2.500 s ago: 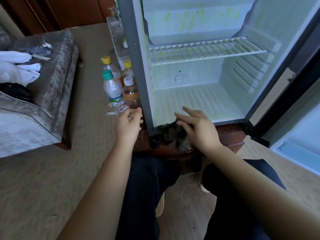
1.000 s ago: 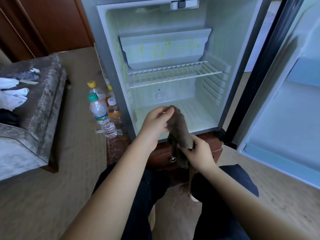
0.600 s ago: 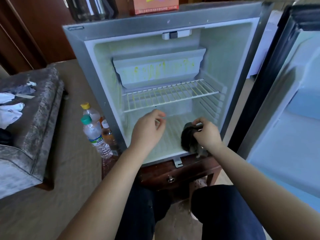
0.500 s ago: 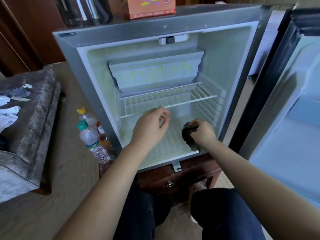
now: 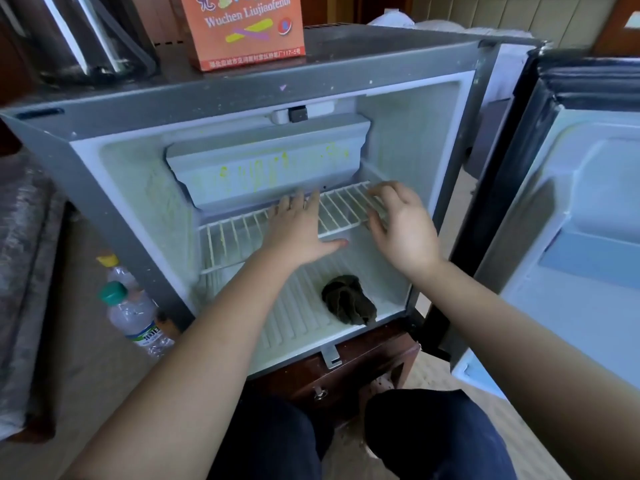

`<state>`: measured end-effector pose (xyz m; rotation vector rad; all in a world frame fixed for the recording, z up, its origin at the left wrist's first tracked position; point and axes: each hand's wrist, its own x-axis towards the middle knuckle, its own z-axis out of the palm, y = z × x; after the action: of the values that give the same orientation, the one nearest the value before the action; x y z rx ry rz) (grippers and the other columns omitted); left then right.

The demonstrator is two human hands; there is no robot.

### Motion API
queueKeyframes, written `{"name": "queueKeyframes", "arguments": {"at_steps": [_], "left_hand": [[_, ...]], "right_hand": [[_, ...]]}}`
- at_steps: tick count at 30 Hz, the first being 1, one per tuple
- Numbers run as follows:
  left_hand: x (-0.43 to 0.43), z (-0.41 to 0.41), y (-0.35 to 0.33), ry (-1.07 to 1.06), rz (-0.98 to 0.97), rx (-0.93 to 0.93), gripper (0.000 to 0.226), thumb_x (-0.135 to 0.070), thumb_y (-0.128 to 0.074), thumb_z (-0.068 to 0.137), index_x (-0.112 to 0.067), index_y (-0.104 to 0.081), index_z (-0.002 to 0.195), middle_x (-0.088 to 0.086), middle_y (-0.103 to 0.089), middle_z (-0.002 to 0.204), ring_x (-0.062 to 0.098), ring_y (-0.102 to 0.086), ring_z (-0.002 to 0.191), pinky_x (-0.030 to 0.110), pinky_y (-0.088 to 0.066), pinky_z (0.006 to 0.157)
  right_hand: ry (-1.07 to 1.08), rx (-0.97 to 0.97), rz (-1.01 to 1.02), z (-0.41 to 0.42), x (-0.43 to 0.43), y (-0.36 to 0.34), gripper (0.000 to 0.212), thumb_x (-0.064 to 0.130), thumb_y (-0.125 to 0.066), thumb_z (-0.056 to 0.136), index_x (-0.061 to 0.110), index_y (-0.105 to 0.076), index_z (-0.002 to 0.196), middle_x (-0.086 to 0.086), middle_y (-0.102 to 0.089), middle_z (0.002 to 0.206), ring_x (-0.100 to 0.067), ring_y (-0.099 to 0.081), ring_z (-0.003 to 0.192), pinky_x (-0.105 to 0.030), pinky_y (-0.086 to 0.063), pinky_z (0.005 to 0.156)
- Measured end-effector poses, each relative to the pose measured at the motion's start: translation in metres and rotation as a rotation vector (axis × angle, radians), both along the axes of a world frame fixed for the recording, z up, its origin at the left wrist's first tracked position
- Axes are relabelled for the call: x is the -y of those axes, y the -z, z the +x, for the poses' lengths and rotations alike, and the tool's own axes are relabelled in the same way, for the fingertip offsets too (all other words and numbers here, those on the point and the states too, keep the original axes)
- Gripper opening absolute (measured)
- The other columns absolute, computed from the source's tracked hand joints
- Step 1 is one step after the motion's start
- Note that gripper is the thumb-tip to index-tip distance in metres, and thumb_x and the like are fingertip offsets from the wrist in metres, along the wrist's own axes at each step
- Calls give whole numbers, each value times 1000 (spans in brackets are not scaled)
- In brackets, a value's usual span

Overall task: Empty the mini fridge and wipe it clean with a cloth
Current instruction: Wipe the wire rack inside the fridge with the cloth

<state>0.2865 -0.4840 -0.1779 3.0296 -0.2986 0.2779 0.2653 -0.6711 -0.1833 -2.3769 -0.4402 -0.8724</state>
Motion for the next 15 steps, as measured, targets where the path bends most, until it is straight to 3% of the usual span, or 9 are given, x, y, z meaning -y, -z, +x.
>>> {"name": "queueKeyframes", "arguments": {"at_steps": [2, 4, 9, 12, 15], "left_hand": [[3, 10, -1, -32, 28, -74, 115, -82, -52, 72, -15, -8, 155, 12, -16, 160, 34, -20, 145, 51, -19, 117], [7, 17, -4, -34, 36, -100, 117, -83, -51, 71, -16, -5, 155, 11, -17, 161, 32, -22, 145, 52, -18, 117], [12, 23, -8, -16, 25, -140, 119, -83, -53, 70, -15, -7, 155, 15, -29, 153, 34, -30, 137, 44, -25, 113], [10, 22, -7, -24, 31, -126, 116, -83, -52, 71, -15, -11, 155, 14, -31, 151, 33, -32, 133, 41, -26, 110], [10, 22, -8, -36, 38, -139, 114, -81, -53, 71, -15, -13, 154, 15, -32, 149, 33, -33, 133, 40, -27, 109]], "right_hand": [[27, -35, -49, 14, -4, -8, 32, 5, -57, 85, 0, -58, 117, -16, -56, 122, -35, -53, 110, -36, -44, 89], [52, -79, -112, 27, -6, -13, 42, 6, -57, 85, -1, -53, 126, -18, -49, 133, -37, -48, 119, -38, -40, 97], [32, -197, -274, 59, -8, -38, 64, 6, -50, 88, 2, -28, 147, -15, -22, 156, -33, -26, 140, -39, -27, 112], [10, -259, -354, 76, -15, -49, 69, 6, -44, 92, 5, -12, 153, -10, -4, 161, -25, -8, 148, -32, -14, 119], [23, -308, -423, 84, -19, -52, 71, 5, -42, 93, 6, -4, 153, -8, 9, 161, -22, 2, 149, -31, -11, 120]]}}
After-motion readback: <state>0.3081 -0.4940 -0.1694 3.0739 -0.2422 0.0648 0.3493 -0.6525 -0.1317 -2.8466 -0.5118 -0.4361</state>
